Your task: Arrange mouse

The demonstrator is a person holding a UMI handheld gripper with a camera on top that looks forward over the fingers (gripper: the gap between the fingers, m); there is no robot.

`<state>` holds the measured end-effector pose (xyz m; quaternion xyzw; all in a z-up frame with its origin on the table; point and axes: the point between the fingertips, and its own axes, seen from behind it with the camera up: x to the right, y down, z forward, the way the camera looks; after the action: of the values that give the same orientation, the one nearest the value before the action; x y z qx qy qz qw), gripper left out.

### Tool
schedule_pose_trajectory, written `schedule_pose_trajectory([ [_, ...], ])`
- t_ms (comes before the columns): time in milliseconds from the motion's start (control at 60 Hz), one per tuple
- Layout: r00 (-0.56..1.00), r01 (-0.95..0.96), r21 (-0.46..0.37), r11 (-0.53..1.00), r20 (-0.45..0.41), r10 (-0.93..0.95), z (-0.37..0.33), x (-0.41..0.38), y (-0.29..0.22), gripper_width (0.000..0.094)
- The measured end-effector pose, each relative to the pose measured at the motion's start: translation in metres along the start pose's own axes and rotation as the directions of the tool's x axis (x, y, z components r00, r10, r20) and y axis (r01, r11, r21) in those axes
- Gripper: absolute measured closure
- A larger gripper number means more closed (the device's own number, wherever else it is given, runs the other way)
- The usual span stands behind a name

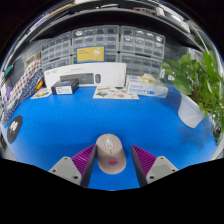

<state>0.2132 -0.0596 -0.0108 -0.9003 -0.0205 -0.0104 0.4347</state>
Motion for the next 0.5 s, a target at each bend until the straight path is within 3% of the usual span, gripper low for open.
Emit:
schedule_pose_trajectory([
  [117,0.999,-0.039,-0.012,0.999,0.026,0.039,0.0081,-0.0060,-0.0038,0.0336],
  [133,0.999,-0.043,-0.010,0.999,0.023,0.043,0.0084,-0.0061,-0.0044,0.0420],
  [317,0.998,-0.058,-0.009,0.998,-0.018,0.058,0.0096,-0.0041,-0.0042,0.0525],
  [500,0.996,-0.064,-0.061,0.996,-0.062,0.060,0.0098,-0.0030,-0.0028,0.0607],
])
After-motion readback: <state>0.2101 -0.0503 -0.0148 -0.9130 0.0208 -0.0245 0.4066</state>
